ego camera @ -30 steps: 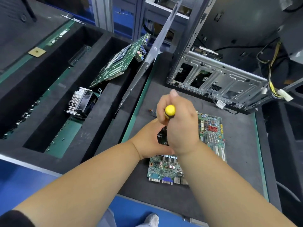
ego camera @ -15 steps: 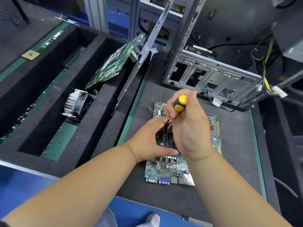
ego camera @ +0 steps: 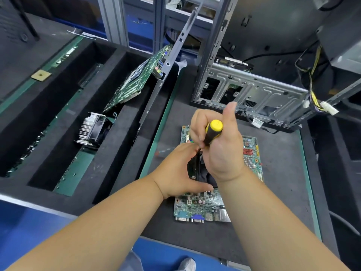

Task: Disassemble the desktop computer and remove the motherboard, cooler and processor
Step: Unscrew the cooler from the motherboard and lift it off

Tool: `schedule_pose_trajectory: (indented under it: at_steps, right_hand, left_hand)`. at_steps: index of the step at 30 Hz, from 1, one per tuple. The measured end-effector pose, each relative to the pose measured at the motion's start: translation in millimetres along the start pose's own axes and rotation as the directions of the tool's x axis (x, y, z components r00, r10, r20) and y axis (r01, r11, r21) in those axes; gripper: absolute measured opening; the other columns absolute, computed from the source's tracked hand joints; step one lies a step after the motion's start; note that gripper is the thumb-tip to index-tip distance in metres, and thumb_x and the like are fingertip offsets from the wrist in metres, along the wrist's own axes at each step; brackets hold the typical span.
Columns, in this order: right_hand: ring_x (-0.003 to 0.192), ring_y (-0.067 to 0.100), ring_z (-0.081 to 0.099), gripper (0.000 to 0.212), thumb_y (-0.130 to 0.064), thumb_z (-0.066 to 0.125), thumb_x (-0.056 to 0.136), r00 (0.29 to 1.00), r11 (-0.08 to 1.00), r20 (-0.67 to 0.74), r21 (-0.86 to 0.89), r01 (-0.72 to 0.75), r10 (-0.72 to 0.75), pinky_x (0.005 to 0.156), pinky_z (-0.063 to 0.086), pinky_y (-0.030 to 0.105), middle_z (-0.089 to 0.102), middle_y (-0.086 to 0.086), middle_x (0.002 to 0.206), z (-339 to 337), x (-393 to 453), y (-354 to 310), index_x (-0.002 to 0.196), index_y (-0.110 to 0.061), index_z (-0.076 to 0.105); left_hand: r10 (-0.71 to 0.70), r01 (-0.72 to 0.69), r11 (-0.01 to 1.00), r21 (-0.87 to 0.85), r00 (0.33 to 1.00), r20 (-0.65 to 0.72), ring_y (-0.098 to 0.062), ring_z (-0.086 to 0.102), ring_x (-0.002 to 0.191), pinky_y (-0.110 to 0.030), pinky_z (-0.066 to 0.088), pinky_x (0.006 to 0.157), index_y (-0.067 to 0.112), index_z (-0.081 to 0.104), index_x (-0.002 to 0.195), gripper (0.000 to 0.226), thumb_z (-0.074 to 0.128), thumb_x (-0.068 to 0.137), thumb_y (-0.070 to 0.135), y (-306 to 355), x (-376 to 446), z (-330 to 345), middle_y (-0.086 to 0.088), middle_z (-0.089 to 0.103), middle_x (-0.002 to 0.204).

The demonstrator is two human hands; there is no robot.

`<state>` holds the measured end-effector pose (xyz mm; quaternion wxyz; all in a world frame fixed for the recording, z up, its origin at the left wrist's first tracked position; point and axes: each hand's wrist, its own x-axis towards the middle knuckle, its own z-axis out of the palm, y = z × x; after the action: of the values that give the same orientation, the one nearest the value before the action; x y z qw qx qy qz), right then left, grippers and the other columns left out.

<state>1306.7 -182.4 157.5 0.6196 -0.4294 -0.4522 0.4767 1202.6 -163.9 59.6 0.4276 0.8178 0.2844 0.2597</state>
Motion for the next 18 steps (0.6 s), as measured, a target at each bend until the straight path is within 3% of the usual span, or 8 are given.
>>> schedule_pose_trajectory:
  at_steps: [2, 5, 7, 10, 11, 13, 16, 18]
  right_hand:
    - [0.05, 0.021, 0.024, 0.073, -0.06, 0.012, 0.096, 0.999, 0.997, 0.027, 0.058, 0.045, -0.047, 0.052, 0.02, 0.032, 0.033, 0.007, 0.054, -3.9, -2.1, -9.6, 0.055, -0.01, 0.046]
    - [0.053, 0.022, 0.027, 0.07, -0.075, 0.037, 0.085, 0.982, 0.984, 0.088, 0.068, 0.164, -0.169, 0.054, 0.021, 0.034, 0.037, 0.008, 0.062, -25.4, -3.2, -33.2, 0.067, -0.009, 0.05]
    - [0.055, 0.021, 0.03, 0.063, -0.073, 0.053, 0.081, 0.979, 0.977, 0.075, -0.08, 0.196, -0.19, 0.056, 0.02, 0.037, 0.039, 0.007, 0.065, -46.1, -4.6, -49.7, 0.073, -0.011, 0.053]
    - [0.06, 0.016, 0.04, 0.032, -0.046, 0.07, 0.08, 0.989, 0.911, -0.013, -0.39, 0.132, -0.149, 0.059, 0.031, 0.026, 0.044, 0.006, 0.068, -73.7, -10.3, -62.7, 0.074, -0.018, 0.055]
    - [0.063, 0.011, 0.045, 0.024, -0.04, 0.071, 0.078, 0.991, 0.862, -0.027, -0.498, 0.099, -0.129, 0.062, 0.036, 0.022, 0.049, -0.002, 0.07, -81.8, -12.1, -62.8, 0.075, -0.021, 0.057]
    - [0.074, 0.002, 0.053, 0.025, -0.048, 0.074, 0.072, 0.999, 0.71, 0.0, -0.704, 0.024, -0.034, 0.069, 0.042, 0.017, 0.056, -0.013, 0.085, -94.7, -16.8, -61.3, 0.083, -0.028, 0.062]
    - [0.103, -0.005, 0.051, 0.056, -0.066, 0.074, 0.061, 0.967, 0.431, 0.093, -0.902, -0.019, 0.237, 0.089, 0.042, 0.017, 0.049, -0.016, 0.111, -106.5, -26.6, -59.9, 0.109, -0.04, 0.061]
    - [0.113, -0.004, 0.046, 0.078, -0.064, 0.079, 0.06, 0.918, 0.336, 0.105, -0.941, -0.032, 0.383, 0.099, 0.038, 0.018, 0.043, -0.015, 0.122, -109.5, -33.5, -56.4, 0.128, -0.037, 0.054]
  left_hand:
    - [0.017, -0.018, 0.999, 0.034, 1.0, 0.01, -0.005, 0.044, 0.114, -0.01, 0.031, 0.1, 0.025, 0.048, 0.134, 0.087, 0.089, 0.059, 0.045, 2.6, 0.7, -0.3, 0.026, 0.047, 0.117]
    - [0.026, -0.026, 0.998, 0.051, 1.0, 0.013, -0.008, 0.044, 0.124, -0.022, 0.033, 0.108, 0.031, 0.044, 0.14, 0.09, 0.084, 0.061, 0.051, 7.6, 0.8, 0.2, 0.013, 0.051, 0.129]
    - [-0.015, 0.015, 0.999, 0.035, 1.0, 0.003, -0.007, 0.043, 0.125, -0.025, 0.035, 0.108, 0.037, 0.044, 0.138, 0.087, 0.083, 0.062, 0.052, 11.2, 2.9, 0.0, 0.014, 0.052, 0.13]
    - [-0.083, 0.083, 0.996, 0.013, 0.997, 0.011, -0.004, 0.041, 0.126, -0.025, 0.037, 0.106, 0.042, 0.042, 0.14, 0.087, 0.081, 0.063, 0.055, 17.6, 8.9, -1.9, 0.016, 0.052, 0.13]
    - [-0.086, 0.086, 0.996, 0.022, 0.996, 0.006, -0.003, 0.042, 0.125, -0.025, 0.037, 0.106, 0.042, 0.043, 0.139, 0.086, 0.079, 0.063, 0.058, 19.4, 11.7, -2.8, 0.016, 0.052, 0.129]
    - [-0.074, 0.074, 0.996, 0.053, 0.997, -0.001, -0.004, 0.044, 0.121, -0.024, 0.039, 0.103, 0.041, 0.047, 0.136, 0.083, 0.076, 0.061, 0.061, 23.4, 17.0, -4.3, 0.018, 0.054, 0.125]
    - [-0.069, 0.071, 0.994, 0.078, 0.997, -0.03, -0.002, 0.046, 0.118, -0.021, 0.038, 0.101, 0.044, 0.051, 0.129, 0.077, 0.075, 0.058, 0.063, 28.3, 23.4, -5.8, 0.018, 0.056, 0.124]
    - [-0.085, 0.088, 0.995, 0.048, 0.994, -0.062, 0.006, 0.045, 0.116, -0.01, 0.035, 0.098, 0.051, 0.05, 0.124, 0.072, 0.075, 0.057, 0.062, 31.6, 26.3, -7.0, 0.024, 0.057, 0.121]
